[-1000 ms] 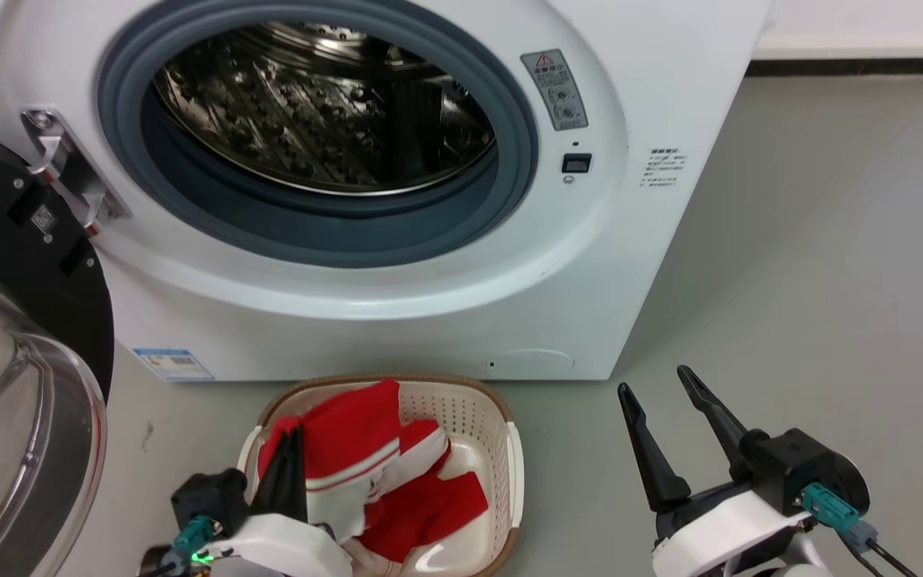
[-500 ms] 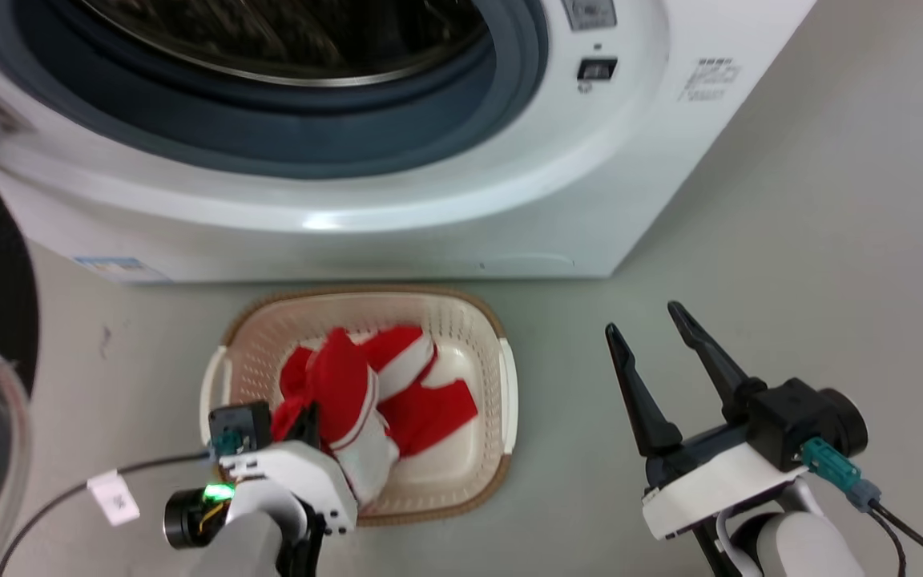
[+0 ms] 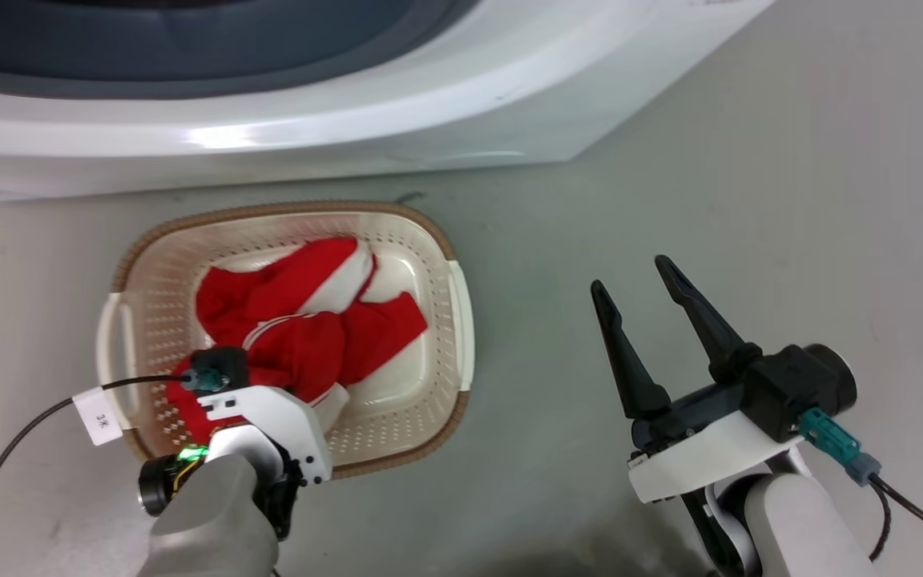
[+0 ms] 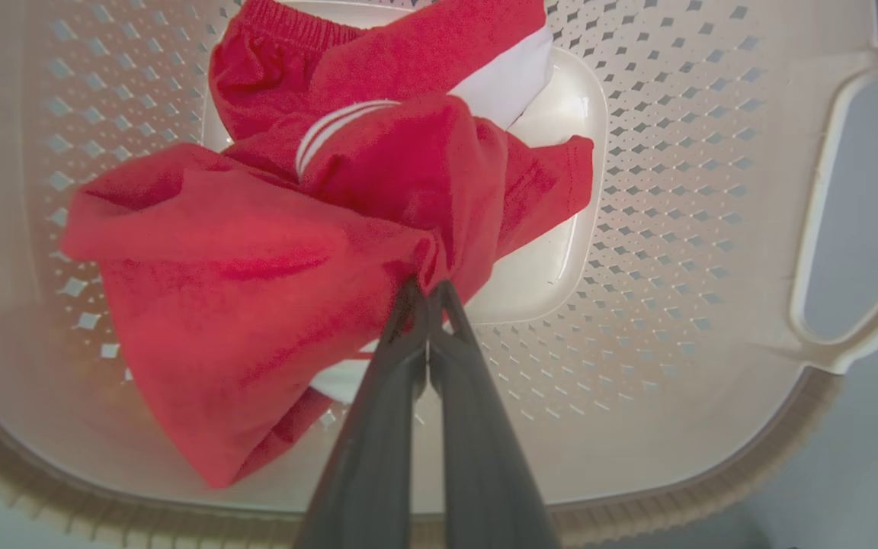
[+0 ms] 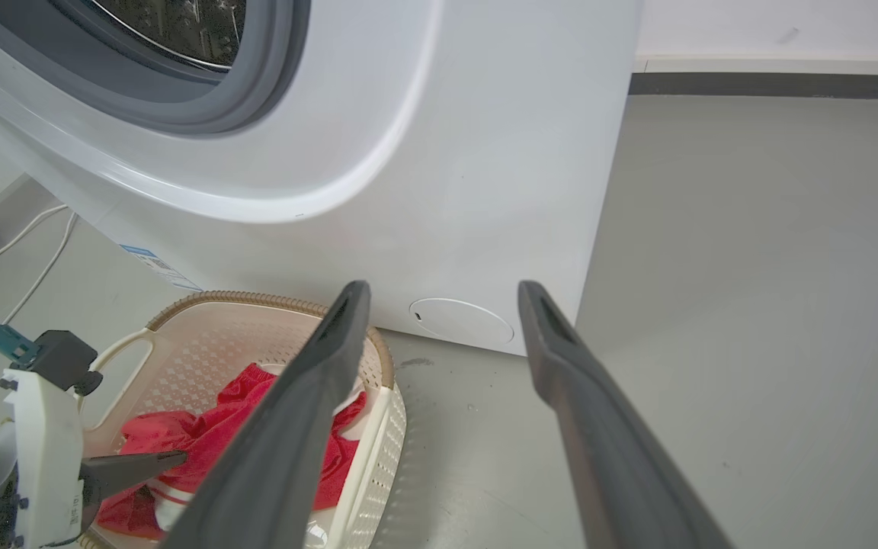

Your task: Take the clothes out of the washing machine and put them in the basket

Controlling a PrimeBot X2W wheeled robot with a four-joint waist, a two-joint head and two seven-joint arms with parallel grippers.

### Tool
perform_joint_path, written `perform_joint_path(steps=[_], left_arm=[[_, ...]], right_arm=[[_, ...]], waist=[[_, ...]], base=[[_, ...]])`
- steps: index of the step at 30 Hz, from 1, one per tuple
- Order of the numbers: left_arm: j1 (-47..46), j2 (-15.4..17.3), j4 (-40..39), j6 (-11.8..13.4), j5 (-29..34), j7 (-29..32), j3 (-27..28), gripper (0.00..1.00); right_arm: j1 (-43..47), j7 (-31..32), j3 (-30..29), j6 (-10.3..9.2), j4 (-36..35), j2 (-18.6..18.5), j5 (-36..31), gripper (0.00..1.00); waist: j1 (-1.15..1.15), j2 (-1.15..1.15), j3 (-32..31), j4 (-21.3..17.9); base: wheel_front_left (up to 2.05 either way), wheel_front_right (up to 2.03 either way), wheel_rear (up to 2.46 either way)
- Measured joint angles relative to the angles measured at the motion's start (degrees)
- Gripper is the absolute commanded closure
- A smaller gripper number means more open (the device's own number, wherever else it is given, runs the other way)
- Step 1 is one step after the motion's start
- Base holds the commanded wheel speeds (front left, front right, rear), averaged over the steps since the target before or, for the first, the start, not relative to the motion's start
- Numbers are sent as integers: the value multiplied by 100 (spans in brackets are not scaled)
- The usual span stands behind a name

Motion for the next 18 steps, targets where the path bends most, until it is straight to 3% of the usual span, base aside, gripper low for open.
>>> perform_joint_path(steps=[7, 8, 10, 14, 18], left_arm=[[-53, 148, 145, 35, -224, 926, 102, 100], [-46, 148, 151, 25, -232, 1014, 98, 82], [-24, 145, 155, 10, -255, 1093, 75, 0], [145, 137, 160, -56, -175, 786, -34, 0], [387, 136, 113, -83, -49, -114, -157, 0]], right_arm=[[-177, -135, 80, 0, 232, -1, 91, 0], [-179, -151, 76, 0, 278, -2, 96, 0], [-184, -182, 62, 1, 357, -1, 94, 0], [-170, -202, 34, 0, 512, -1, 79, 0], [-49, -202, -19, 1, 616, 0, 66, 0]], waist=[[0, 0, 303, -293], [0, 0, 273, -302], [-1, 0, 174, -299], [0, 0, -181, -251], [-1, 0, -675, -192]], base=[[0, 0, 0], [0, 0, 0], [0, 0, 0], [0, 0, 0], [0, 0, 0]])
